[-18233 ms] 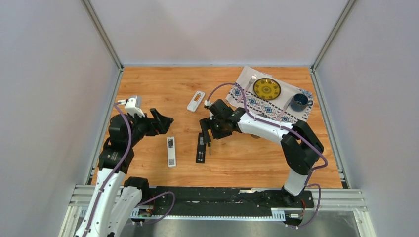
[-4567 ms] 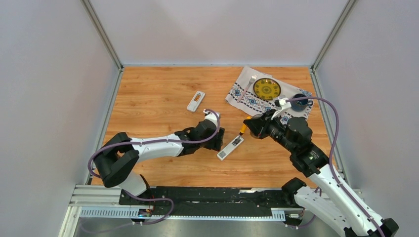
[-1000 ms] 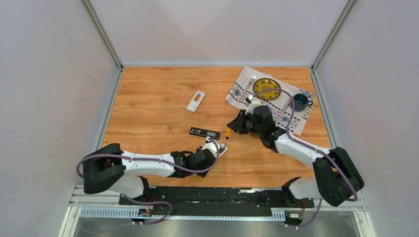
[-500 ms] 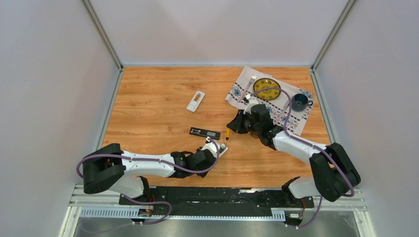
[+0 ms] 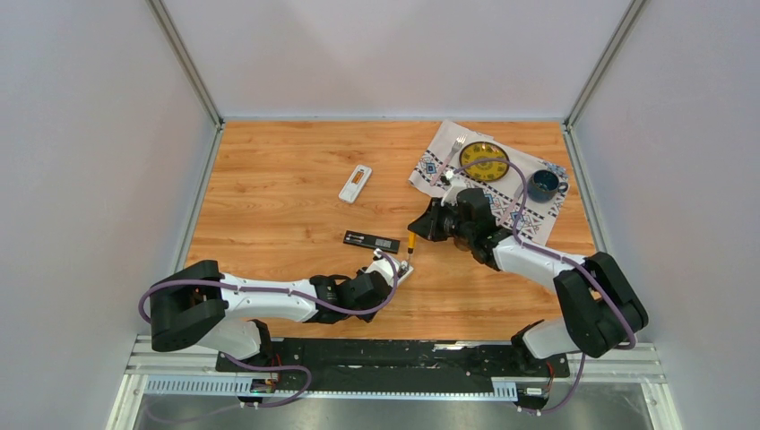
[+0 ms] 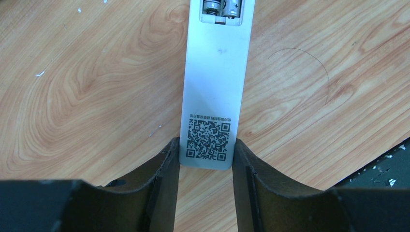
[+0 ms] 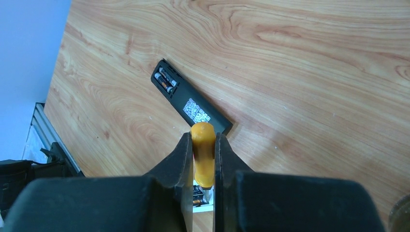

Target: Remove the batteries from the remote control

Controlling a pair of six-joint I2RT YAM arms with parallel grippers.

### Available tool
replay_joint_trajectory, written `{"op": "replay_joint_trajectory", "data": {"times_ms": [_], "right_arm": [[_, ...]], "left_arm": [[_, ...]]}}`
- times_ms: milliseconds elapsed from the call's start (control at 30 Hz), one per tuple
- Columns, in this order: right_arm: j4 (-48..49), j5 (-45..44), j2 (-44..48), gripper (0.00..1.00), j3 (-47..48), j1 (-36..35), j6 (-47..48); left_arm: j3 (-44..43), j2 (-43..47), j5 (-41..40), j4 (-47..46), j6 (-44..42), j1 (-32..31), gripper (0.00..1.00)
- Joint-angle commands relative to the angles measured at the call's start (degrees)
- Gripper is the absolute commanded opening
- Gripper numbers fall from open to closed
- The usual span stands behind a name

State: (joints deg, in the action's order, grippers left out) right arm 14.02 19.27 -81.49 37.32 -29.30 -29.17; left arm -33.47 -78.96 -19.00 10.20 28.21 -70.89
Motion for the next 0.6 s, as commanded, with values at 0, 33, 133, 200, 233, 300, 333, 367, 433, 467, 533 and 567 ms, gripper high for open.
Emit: {"op": "replay_joint_trajectory", "data": {"times_ms": [0,33,133,200,233,300,333,367,433,467,533,567], "right_arm": [[5.4,11.5,-0.7,0.0,-1.7,-1.2,-7.7],[7.0,12.5,-0.6,0.0,-1.8,-1.0,-8.4],[9.0,14.8,-0.3,0.0,-2.1,-0.9,-10.2],[9.4,15.8,0.2,0.0,-2.3,-0.9,-10.9],[9.9,16.1,0.3,0.0,-2.3,-0.8,-11.5],[10.1,16.9,0.6,0.0,-2.3,-0.8,-11.9],[10.1,17.2,0.9,0.0,-2.3,-0.8,-12.2],[10.1,17.5,1.2,0.0,-2.3,-0.8,-12.2],[10.2,17.6,1.4,0.0,-2.2,-0.8,-12.5],[10.2,17.7,1.5,0.0,-2.1,-0.8,-12.5],[10.1,17.5,1.5,0.0,-2.1,-0.8,-12.5],[10.1,17.5,1.4,0.0,-2.0,-0.7,-12.5]], "left_arm": [[1.3,-1.2,1.0,0.1,1.4,-0.2,0.0],[1.2,-1.2,0.9,0.3,1.5,-0.2,0.0],[1.0,-1.8,0.9,0.4,1.6,-0.2,0.0],[0.9,-2.1,1.2,0.4,1.7,-0.2,0.0],[0.8,-2.3,1.2,0.4,1.7,-0.2,0.0],[0.8,-2.5,1.2,0.4,1.8,-0.2,0.0],[0.7,-2.6,1.2,0.4,1.8,-0.2,0.0],[0.7,-2.7,1.2,0.4,1.7,-0.2,0.0],[0.7,-2.5,1.2,0.4,1.7,-0.2,0.0],[0.7,-2.5,1.2,0.4,1.7,-0.2,0.0],[0.7,-2.5,1.2,0.5,1.8,-0.2,0.0],[0.7,-2.5,1.2,0.4,1.8,-0.2,0.0]]}}
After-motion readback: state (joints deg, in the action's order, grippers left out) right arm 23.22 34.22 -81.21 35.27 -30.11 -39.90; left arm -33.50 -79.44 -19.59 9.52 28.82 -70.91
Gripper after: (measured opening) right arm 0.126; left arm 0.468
